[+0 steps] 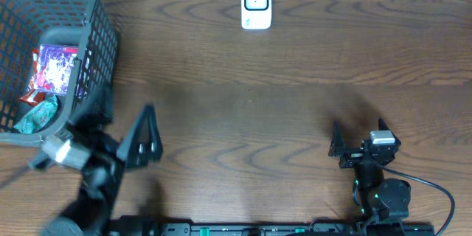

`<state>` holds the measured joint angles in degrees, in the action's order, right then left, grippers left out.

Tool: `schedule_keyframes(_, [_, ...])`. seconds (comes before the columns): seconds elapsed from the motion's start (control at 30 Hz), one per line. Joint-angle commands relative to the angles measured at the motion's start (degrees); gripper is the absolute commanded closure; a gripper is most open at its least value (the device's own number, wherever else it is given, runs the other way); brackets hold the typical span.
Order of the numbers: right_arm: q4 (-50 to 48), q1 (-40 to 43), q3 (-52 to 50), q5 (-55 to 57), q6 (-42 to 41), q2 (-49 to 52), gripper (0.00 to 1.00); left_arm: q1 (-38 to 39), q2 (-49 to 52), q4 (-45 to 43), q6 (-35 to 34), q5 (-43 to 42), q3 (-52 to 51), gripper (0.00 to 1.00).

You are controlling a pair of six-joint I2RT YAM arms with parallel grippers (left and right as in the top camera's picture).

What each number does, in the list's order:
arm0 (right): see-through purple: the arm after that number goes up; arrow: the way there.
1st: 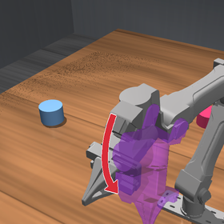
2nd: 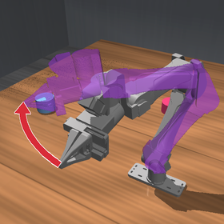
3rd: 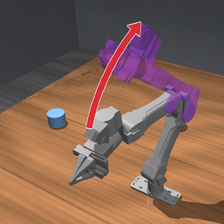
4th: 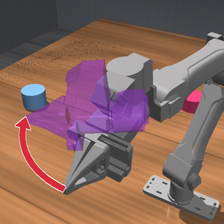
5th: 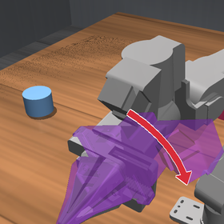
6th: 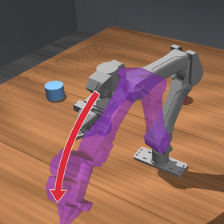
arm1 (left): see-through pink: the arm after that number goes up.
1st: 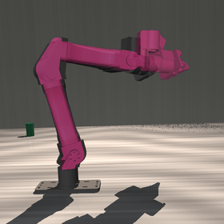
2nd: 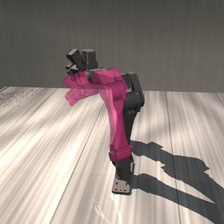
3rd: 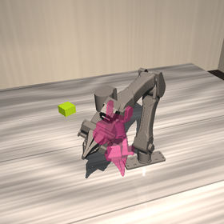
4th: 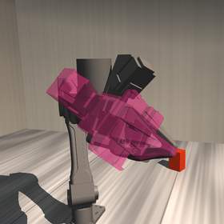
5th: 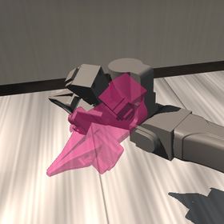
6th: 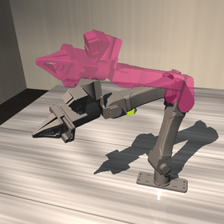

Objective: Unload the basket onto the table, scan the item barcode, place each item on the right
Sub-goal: 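Reach the left gripper into the basket and grasp the purple package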

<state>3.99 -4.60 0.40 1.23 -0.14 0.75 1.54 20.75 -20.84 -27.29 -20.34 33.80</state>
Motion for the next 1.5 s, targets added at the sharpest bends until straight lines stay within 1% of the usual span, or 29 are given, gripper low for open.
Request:
schedule_keyframes(0.0, [0.3,0.1,-0.1,-0.1,0.6,-0.3,0.01,-0.2,13.8,8.4,22.1,6.2,16.3,0.02])
schedule_keyframes(0.03, [0.3,0.1,-0.1,-0.1,0.6,-0.3,0.01,-0.2,18.2,11.8,24.0,11.9,21.2,0.02])
schedule_keyframes(0.17, [0.3,0.1,-0.1,-0.1,0.6,-0.3,0.01,-1.9,36.1,24.9,24.1,40.8,41.7,0.02])
schedule_keyframes(0.23, [0.3,0.1,-0.1,-0.1,0.6,-0.3,0.01,-4.3,44.4,30.6,24.7,46.9,51.1,0.02])
schedule_keyframes(0.3, [0.3,0.1,-0.1,-0.1,0.6,-0.3,0.01,-7.5,52.0,38.4,26.7,49.4,60.2,0.02])
schedule_keyframes(0.37, [0.3,0.1,-0.1,-0.1,0.6,-0.3,0.01,-11.7,58.9,47.3,26.6,52.2,68.3,0.02])
schedule_keyframes(0.47, [0.3,0.1,-0.1,-0.1,0.6,-0.3,0.01,-17.3,65.5,56.5,24.9,52.5,73.7,0.02])
schedule_keyframes(0.6, [0.3,0.1,-0.1,-0.1,0.6,-0.3,0.01,-21.3,70.5,64.0,24.9,52.5,73.7,0.02])
schedule_keyframes(0.67, [0.3,0.1,-0.1,-0.1,0.6,-0.3,0.01,-22.5,72.8,66.1,24.9,52.5,73.7,0.02])
schedule_keyframes(0.83, [0.3,0.1,-0.1,-0.1,0.6,-0.3,0.01,-24.3,77.2,69.0,24.9,52.5,73.3,0.02])
schedule_keyframes(0.9, [0.3,0.1,-0.1,-0.1,0.6,-0.3,0.01,-24.3,78.2,71.3,24.9,52.0,73.3,0.02])
schedule_keyframes(0.93, [0.3,0.1,-0.1,-0.1,0.6,-0.3,0.01,-24.3,78.7,71.7,25.2,50.2,73.2,0.02])
schedule_keyframes(1.07, [0.3,0.1,-0.1,-0.1,0.6,-0.3,0.01,-25.2,82.1,71.8,30.9,36.6,72.4,0.02])
schedule_keyframes(1.13, [0.3,0.1,-0.1,-0.1,0.6,-0.3,0.01,-25.7,84.3,72.3,30.9,34.6,72.4,0.02])
schedule_keyframes(1.4, [0.3,0.1,-0.1,-0.1,0.6,-0.3,0.01,-26.0,93.6,72.7,31.4,34.2,72.4,0.01])
schedule_keyframes(1.47, [0.3,0.1,-0.1,-0.1,0.6,-0.3,0.01,-25.9,95.6,72.8,31.9,32.7,72.4,0.01])
